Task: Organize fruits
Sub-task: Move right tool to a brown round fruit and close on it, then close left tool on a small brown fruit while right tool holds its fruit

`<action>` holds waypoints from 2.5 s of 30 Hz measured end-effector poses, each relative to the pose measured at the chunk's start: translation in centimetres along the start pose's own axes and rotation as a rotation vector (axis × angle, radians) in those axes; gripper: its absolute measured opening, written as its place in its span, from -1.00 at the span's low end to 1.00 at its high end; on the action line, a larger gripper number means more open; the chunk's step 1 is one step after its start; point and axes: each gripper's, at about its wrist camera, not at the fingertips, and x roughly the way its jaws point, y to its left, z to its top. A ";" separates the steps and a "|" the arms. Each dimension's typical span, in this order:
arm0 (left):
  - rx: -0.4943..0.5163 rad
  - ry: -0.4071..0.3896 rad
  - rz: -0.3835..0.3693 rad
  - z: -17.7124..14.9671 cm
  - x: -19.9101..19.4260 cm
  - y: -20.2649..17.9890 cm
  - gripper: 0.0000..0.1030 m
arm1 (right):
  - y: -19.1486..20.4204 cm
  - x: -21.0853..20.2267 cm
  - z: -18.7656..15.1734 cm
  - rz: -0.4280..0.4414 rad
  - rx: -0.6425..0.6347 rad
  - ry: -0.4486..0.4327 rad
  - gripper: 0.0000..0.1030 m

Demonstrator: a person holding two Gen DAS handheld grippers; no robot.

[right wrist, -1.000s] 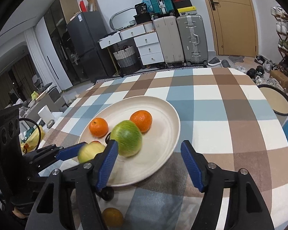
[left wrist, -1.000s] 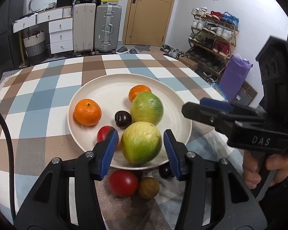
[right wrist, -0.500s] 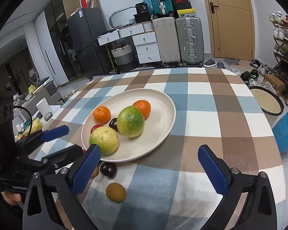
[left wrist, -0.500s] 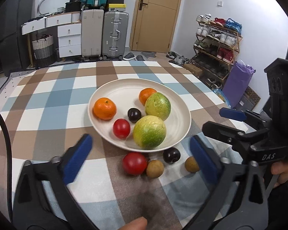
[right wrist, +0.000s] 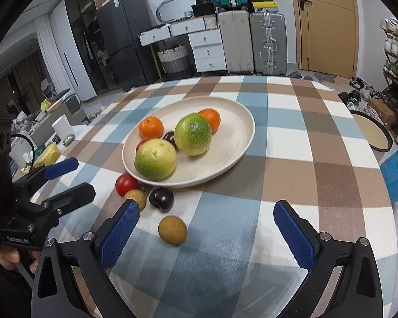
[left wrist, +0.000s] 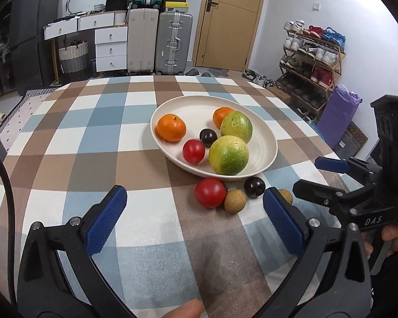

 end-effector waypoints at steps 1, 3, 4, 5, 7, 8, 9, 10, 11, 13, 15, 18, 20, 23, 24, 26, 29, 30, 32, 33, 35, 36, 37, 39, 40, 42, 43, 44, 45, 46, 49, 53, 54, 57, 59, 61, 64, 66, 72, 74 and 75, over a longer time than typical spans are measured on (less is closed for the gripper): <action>-0.002 0.005 0.001 -0.1 0.1 0.1 0.99 | 0.2 0.1 -0.1 0.001 -0.003 0.009 1.00; -0.003 0.011 0.000 -0.2 0.1 0.1 0.99 | 0.6 0.1 -0.3 0.004 -0.013 0.022 1.00; -0.002 0.012 -0.001 -0.2 0.2 0.1 0.99 | 0.8 0.2 -0.4 0.002 -0.019 0.027 1.00; -0.001 0.014 -0.002 -0.3 0.2 0.2 0.99 | 0.9 0.3 -0.4 -0.001 -0.024 0.030 1.00; -0.006 0.018 -0.003 -0.4 0.3 0.2 0.99 | 1.2 0.6 -0.6 -0.012 -0.034 0.042 1.00; -0.009 0.022 -0.004 -0.5 0.4 0.4 0.99 | 1.3 0.8 -0.7 -0.015 -0.037 0.043 1.00; -0.010 0.025 -0.002 -0.6 0.5 0.4 0.99 | 1.4 0.9 -0.8 -0.011 -0.038 0.043 1.00; -0.011 0.028 0.003 -0.6 0.6 0.5 0.99 | 1.4 0.9 -0.8 -0.006 -0.036 0.044 1.00; -0.012 0.030 0.010 -0.7 0.6 0.5 0.99 | 1.5 1.0 -0.9 0.002 -0.036 0.046 1.00; -0.018 0.030 0.005 -0.8 0.6 0.7 0.99 | 1.8 1.3 -1.0 0.004 -0.047 0.058 1.00; -0.022 0.031 0.004 -0.8 0.7 0.8 0.99 | 2.1 1.7 -1.1 -0.012 -0.073 0.072 0.98; -0.018 0.035 0.010 -1.0 0.9 0.8 0.99 | 2.3 2.0 -1.4 -0.003 -0.083 0.091 0.89; -0.020 0.038 0.008 -1.0 1.0 0.8 0.99 | 2.4 2.2 -1.5 0.005 -0.087 0.105 0.82; -0.026 0.035 -0.007 -1.0 1.0 0.9 0.99 | 3.1 2.4 -1.7 0.017 -0.130 0.113 0.74; -0.028 0.035 -0.008 -1.0 1.1 1.0 0.99 | 3.4 2.5 -1.7 0.016 -0.140 0.117 0.69; -0.028 0.036 -0.006 -1.0 1.1 1.0 0.99 | 3.5 2.8 -1.8 0.016 -0.144 0.129 0.57; -0.030 0.036 -0.009 -1.0 1.1 1.0 0.99 | 3.7 2.9 -1.8 -0.004 -0.165 0.122 0.44; -0.031 0.038 -0.010 -1.0 1.1 1.0 0.99 | 3.7 2.8 -1.8 -0.006 -0.168 0.119 0.36; -0.033 0.043 -0.009 -1.0 1.2 1.0 0.99 | 3.7 2.7 -1.9 -0.009 -0.169 0.114 0.22; -0.033 0.043 -0.009 -1.0 1.2 1.0 0.99 | 3.6 2.6 -1.9 -0.007 -0.168 0.111 0.10; -0.029 0.041 -0.009 -1.0 1.2 0.9 0.99 | 3.6 2.5 -2.0 0.001 -0.165 0.108 0.02; -0.025 0.040 -0.010 -1.0 1.3 0.8 0.99 | 3.6 2.4 -2.0 0.008 -0.164 0.106 -0.02; -0.025 0.041 -0.013 -1.0 1.2 0.9 0.99 | 3.6 2.4 -2.0 0.020 -0.160 0.106 -0.11; -0.018 0.041 -0.011 -1.0 1.2 0.8 0.99 | 3.6 2.3 -2.0 0.039 -0.154 0.106 -0.24; -0.016 0.041 -0.011 -1.0 1.2 0.8 0.99 | 3.7 2.3 -2.0 0.033 -0.157 0.104 -0.32; -0.016 0.037 -0.008 -1.0 1.3 0.8 0.99 | 3.8 2.3 -2.1 0.017 -0.168 0.099 -0.39; -0.014 0.036 -0.006 -1.0 1.2 0.7 0.99 | 3.8 2.3 -2.1 0.020 -0.166 0.099 -0.45; -0.014 0.036 -0.004 -1.0 1.2 0.6 0.99 | 3.7 2.2 -2.1 0.024 -0.161 0.098 -0.45; -0.017 0.038 -0.011 -1.0 1.2 0.5 0.99 | 3.6 2.1 -2.2 0.028 -0.155 0.094 -0.46; -0.017 0.041 -0.021 -1.0 1.2 0.4 0.99 | 3.5 2.0 -2.2 0.034 -0.151 0.090 -0.46; -0.007 0.047 -0.013 -1.0 1.2 -0.2 0.99 | 3.3 1.6 -2.2 0.043 -0.139 0.079 -0.46; -0.034 0.076 0.000 -1.0 1.8 -0.9 0.99 | 3.0 0.7 -2.1 0.052 -0.129 0.057 -0.46; -0.039 0.081 -0.005 -1.1 2.0 -1.1 0.99 | 2.9 0.4 -2.2 0.054 -0.127 0.050 -0.46; -0.051 0.083 0.004 -1.0 2.5 -1.2 0.99 | 2.4 -0.1 -2.2 0.064 -0.119 0.036 -0.46; -0.067 0.088 0.025 -0.9 2.7 -1.2 0.99 | 2.1 -0.4 -2.3 0.065 -0.112 0.026 -0.46; -0.069 0.087 0.024 -0.9 2.6 -1.2 0.97 | 1.7 -0.7 -2.3 0.068 -0.101 0.018 -0.46; -0.071 0.097 0.018 -1.0 2.7 -1.5 0.80 | 1.4 -0.9 -2.3 0.066 -0.101 0.018 -0.46; -0.062 0.112 -0.006 -1.2 2.8 -2.0 0.62 | 1.3 -0.8 -2.2 0.070 -0.094 0.022 -0.46; -0.010 0.151 -0.049 -1.5 3.6 -3.8 0.12 | 1.2 -0.8 -2.2 0.065 -0.093 0.020 -0.46; -0.019 0.162 -0.063 -1.6 4.0 -3.9 -0.02 | 1.2 -0.9 -2.2 0.066 -0.092 0.020 -0.46; -0.025 0.166 -0.068 -1.6 4.2 -4.0 -0.06 | 1.2 -0.8 -2.2 0.066 -0.093 0.021 -0.46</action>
